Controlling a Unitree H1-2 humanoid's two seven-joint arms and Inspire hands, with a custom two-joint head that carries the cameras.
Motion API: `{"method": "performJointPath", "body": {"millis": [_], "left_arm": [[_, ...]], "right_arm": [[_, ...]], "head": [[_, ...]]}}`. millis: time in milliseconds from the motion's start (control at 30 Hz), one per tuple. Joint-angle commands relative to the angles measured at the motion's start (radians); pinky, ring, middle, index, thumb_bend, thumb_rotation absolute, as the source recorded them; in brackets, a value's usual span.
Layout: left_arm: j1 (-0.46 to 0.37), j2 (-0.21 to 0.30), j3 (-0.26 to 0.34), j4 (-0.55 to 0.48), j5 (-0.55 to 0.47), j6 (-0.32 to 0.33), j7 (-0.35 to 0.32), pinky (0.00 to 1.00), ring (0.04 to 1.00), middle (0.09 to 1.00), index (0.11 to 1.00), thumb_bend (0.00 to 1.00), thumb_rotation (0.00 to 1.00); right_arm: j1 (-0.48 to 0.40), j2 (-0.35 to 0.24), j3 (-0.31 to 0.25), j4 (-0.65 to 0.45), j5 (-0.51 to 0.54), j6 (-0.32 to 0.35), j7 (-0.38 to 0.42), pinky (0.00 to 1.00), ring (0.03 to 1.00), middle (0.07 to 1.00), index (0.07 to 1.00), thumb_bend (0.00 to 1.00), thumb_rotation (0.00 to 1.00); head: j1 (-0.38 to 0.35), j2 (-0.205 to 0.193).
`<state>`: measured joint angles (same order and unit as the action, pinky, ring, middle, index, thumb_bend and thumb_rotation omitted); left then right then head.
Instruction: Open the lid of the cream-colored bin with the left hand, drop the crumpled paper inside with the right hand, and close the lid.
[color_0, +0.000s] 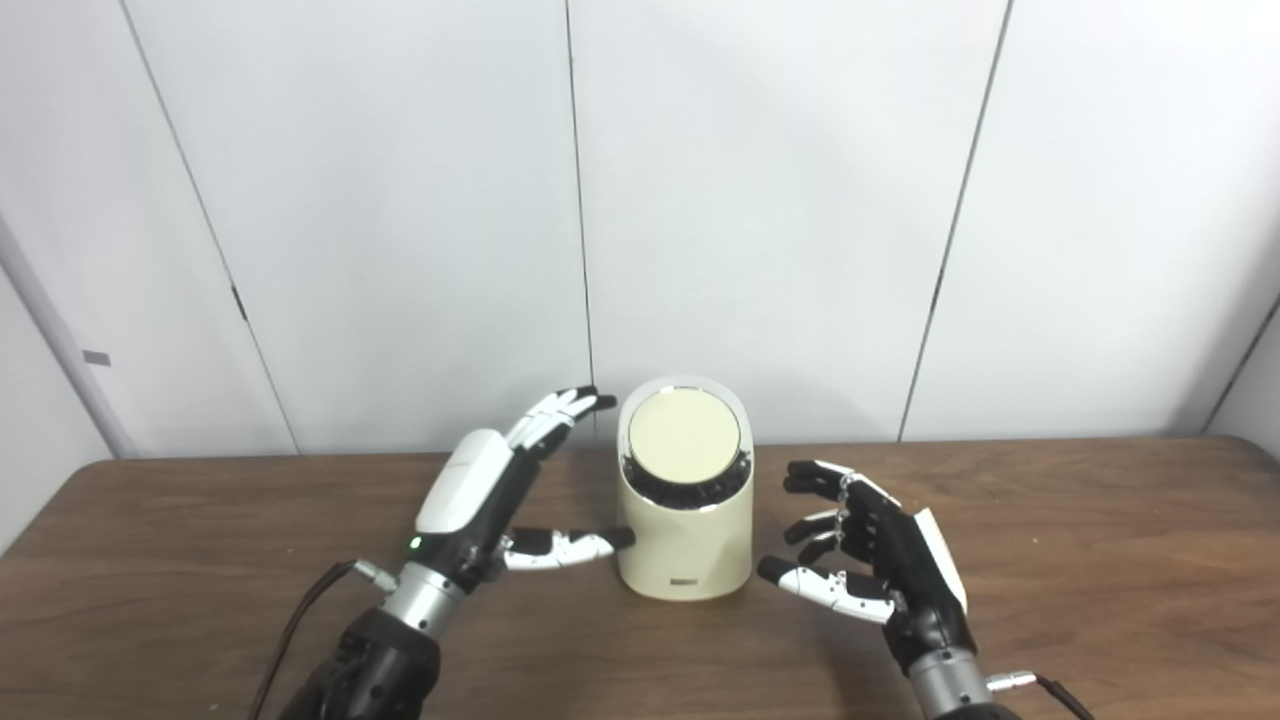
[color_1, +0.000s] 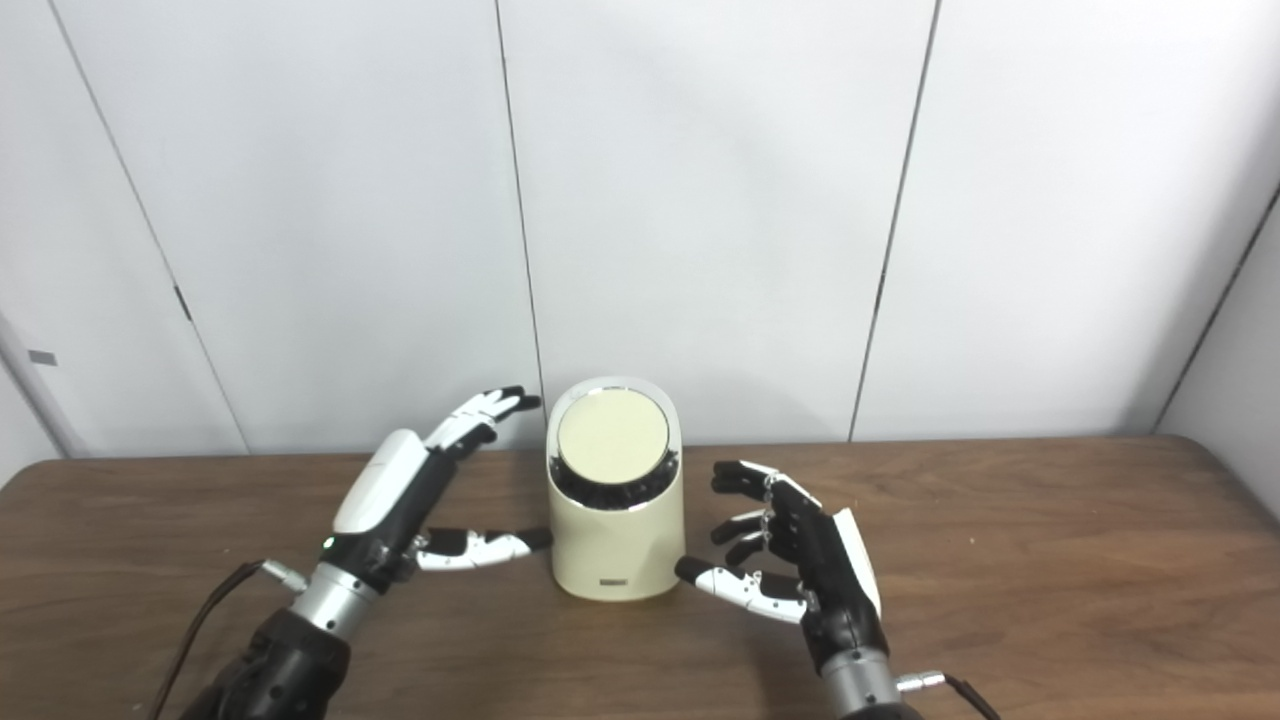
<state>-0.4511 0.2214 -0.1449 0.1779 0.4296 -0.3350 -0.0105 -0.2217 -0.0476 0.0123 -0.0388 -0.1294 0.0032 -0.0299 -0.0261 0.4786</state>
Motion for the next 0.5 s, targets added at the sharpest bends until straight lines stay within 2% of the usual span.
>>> {"method": "performJointPath", "body": {"millis": [0,133,267,333,467], "left_arm": [[-0.009,-0.021,0.031,-0.023,-0.096,0.001,0.002,0.88,0.958,0.948,0.925,0.73,0.33],[0.032,-0.065,0.086,-0.043,-0.318,0.052,-0.057,0.94,0.958,0.946,0.911,0.77,0.33],[0.087,-0.098,0.129,-0.077,-0.464,0.106,-0.088,0.78,0.866,0.906,0.941,0.77,0.44],[0.106,-0.114,0.146,-0.092,-0.535,0.141,-0.105,0.73,0.852,0.899,0.956,0.79,0.44],[0.146,-0.128,0.161,-0.115,-0.608,0.190,-0.131,0.68,0.814,0.887,0.972,0.76,0.44]], "right_arm": [[-0.035,-0.005,-0.002,-0.022,0.006,-0.021,0.003,0.41,0.535,0.722,0.710,0.60,0.15],[-0.036,-0.005,-0.004,-0.022,0.010,-0.020,0.002,0.41,0.533,0.721,0.709,0.61,0.14],[-0.035,-0.008,-0.009,-0.020,0.024,-0.027,0.005,0.41,0.526,0.715,0.718,0.65,0.16],[-0.035,-0.010,-0.012,-0.018,0.033,-0.029,0.007,0.41,0.522,0.714,0.720,0.66,0.16],[-0.036,-0.017,-0.016,-0.016,0.041,-0.040,0.009,0.43,0.522,0.715,0.724,0.66,0.14]], "head": [[0.000,-0.001],[0.003,0.000],[0.010,0.001],[0.011,0.002],[0.014,0.008]]}}
